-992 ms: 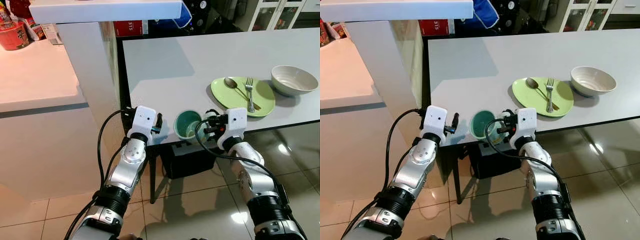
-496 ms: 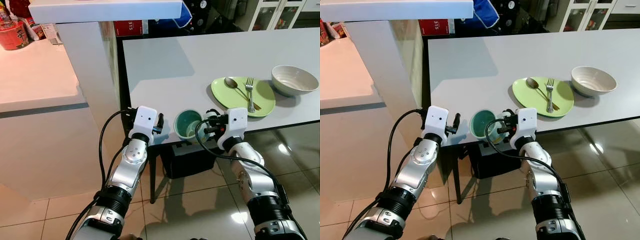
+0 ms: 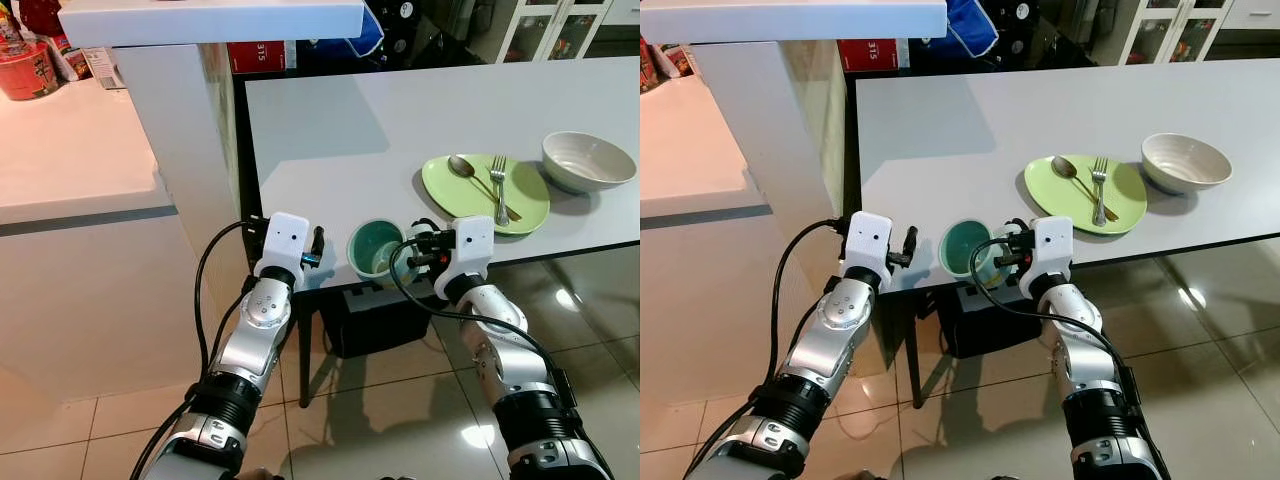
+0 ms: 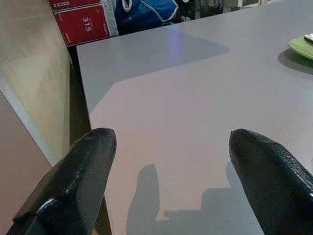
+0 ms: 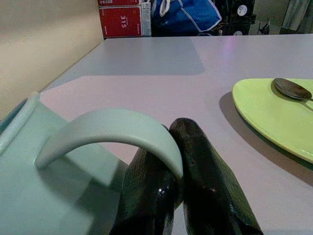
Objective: Setting the table
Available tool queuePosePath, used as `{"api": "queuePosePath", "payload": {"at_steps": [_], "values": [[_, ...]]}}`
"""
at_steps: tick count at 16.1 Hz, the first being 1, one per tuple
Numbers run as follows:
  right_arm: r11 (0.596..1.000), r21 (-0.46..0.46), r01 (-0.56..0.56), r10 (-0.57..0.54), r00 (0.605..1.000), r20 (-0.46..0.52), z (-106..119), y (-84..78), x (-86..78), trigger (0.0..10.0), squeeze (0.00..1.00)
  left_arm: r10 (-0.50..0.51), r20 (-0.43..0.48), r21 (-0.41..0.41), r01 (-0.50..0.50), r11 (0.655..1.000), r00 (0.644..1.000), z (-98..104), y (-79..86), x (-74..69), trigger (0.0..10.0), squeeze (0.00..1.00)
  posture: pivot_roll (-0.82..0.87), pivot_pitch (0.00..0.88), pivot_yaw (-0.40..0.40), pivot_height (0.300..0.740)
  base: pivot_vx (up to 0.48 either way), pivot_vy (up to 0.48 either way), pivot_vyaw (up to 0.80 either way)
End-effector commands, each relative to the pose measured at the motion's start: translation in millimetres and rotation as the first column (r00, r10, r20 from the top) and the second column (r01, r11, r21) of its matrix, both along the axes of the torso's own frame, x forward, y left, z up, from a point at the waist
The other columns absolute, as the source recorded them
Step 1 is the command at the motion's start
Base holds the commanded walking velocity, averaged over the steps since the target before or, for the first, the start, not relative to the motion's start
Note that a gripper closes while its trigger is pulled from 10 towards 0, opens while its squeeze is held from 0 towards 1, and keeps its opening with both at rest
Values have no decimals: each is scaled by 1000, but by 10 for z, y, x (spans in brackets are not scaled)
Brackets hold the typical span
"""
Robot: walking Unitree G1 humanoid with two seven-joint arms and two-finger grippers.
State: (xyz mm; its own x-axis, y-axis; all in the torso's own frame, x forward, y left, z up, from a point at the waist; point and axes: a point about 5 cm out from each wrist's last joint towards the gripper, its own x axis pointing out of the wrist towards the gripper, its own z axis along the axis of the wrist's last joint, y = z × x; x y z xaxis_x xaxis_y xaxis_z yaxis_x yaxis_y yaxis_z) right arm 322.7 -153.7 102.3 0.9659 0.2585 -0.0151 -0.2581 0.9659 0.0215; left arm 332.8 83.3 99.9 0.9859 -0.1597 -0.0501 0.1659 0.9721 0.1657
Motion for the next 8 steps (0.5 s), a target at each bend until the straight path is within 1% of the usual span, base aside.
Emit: {"api": "queuePosePath", "payload": {"at_steps": [1,3,8], "values": [[1000,-19,-8,7,999,-32,-62,11,-3,10000,0,4,1,3,-4,1000,1000,2,8,-9,10000,0,-16,0,-2,740,0,0,0],[1000,-21,-12,11,999,-33,-67,14,-4,10000,0,8,-2,-14,-8,1000,1000,2,10,-13,10000,0,-15,0,-3,740,0,0,0],[999,-28,-20,19,999,-33,-69,40,15,10000,0,10,9,-10,-10,1000,1000,46,20,30,10000,0,-10,0,-3,740,0,0,0]]}}
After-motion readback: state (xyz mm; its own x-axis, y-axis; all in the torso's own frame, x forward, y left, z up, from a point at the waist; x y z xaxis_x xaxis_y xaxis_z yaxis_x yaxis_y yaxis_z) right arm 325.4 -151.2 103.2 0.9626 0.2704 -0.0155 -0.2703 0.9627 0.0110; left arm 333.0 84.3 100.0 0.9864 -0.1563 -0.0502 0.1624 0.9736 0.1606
